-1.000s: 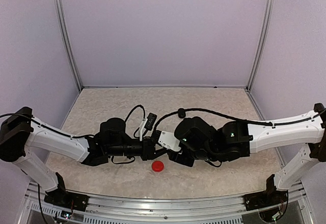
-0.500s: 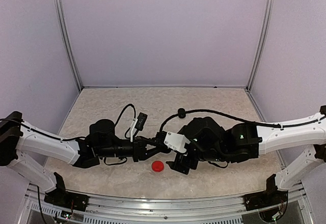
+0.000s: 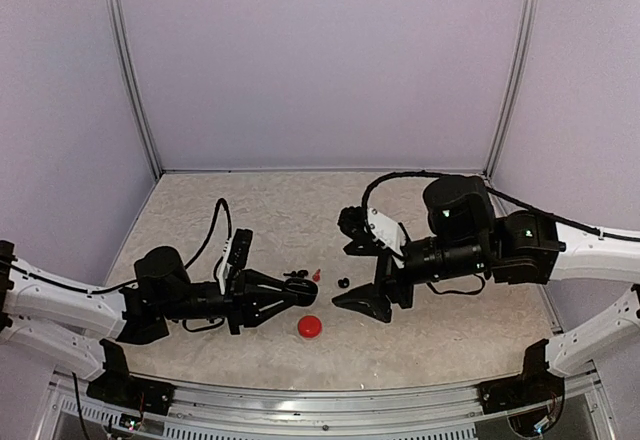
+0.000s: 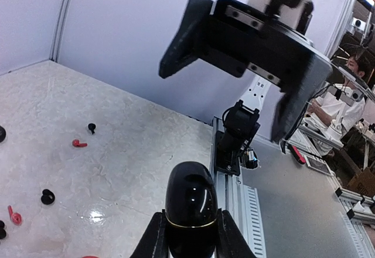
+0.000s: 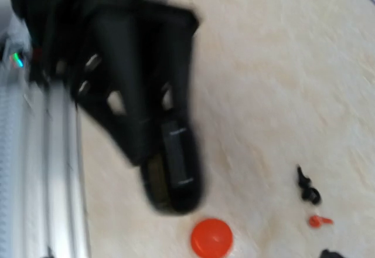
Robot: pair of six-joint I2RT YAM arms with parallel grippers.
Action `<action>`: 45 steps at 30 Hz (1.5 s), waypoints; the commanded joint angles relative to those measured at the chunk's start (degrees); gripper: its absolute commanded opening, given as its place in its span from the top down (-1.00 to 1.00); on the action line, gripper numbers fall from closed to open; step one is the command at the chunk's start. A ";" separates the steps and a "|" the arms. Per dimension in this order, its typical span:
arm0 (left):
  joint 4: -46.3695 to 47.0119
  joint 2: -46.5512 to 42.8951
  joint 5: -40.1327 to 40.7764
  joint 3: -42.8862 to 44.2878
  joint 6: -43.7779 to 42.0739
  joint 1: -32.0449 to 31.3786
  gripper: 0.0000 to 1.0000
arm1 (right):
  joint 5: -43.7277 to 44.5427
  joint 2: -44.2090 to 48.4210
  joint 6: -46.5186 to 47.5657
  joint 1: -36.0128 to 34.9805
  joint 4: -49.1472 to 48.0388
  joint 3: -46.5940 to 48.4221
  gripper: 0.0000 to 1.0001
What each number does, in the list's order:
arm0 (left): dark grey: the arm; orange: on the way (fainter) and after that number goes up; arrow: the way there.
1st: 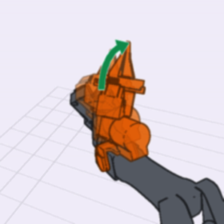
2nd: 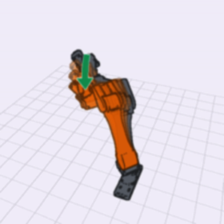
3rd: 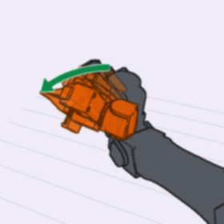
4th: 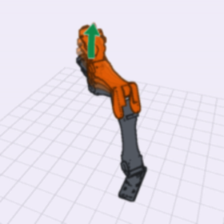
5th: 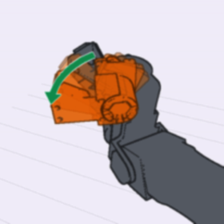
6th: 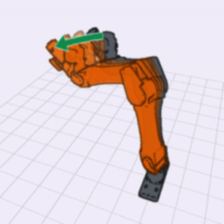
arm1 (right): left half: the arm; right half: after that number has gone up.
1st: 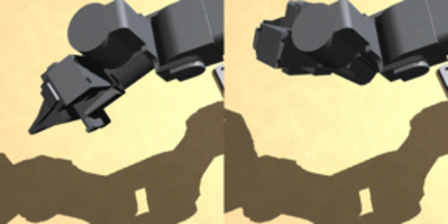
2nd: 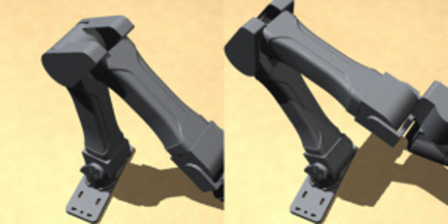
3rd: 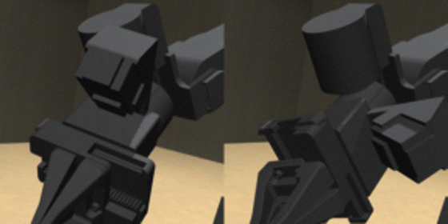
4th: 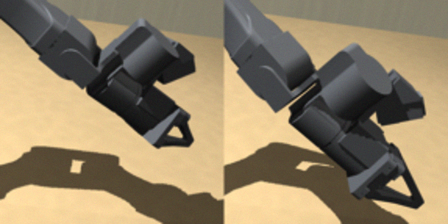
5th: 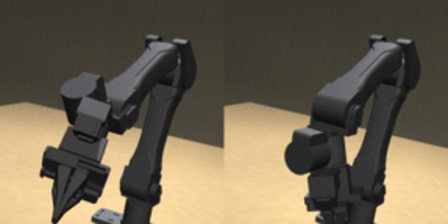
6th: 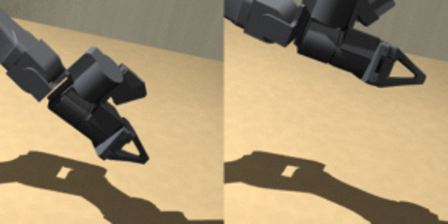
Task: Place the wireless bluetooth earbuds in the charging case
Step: Pass from the right arm to the left, then pass from the left arm to the right
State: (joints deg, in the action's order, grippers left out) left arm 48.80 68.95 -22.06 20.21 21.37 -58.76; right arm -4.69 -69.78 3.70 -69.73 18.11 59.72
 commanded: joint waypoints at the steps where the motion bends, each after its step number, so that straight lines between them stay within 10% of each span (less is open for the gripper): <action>1: 1.79 -4.21 1.11 -1.00 -9.58 -2.03 0.85 | -17.72 0.79 -3.57 6.17 -3.55 0.89 -0.83; 16: 0.85 -5.90 2.65 -0.18 -13.81 -4.82 0.85 | -28.29 -9.06 -5.38 6.72 -3.86 7.57 -0.11; 38: 2.23 -5.08 5.77 -0.39 -13.02 -5.44 0.85 | -25.99 -14.94 -2.30 4.43 -0.36 11.36 0.37; 45: 0.85 -6.24 6.31 -1.21 -13.12 -5.47 0.35 | -26.41 -14.36 -1.78 4.44 -0.33 11.92 0.78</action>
State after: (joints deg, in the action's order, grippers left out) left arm 48.97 63.83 -17.67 19.20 8.80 -63.86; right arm -30.70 -84.20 1.78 -64.75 17.87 69.78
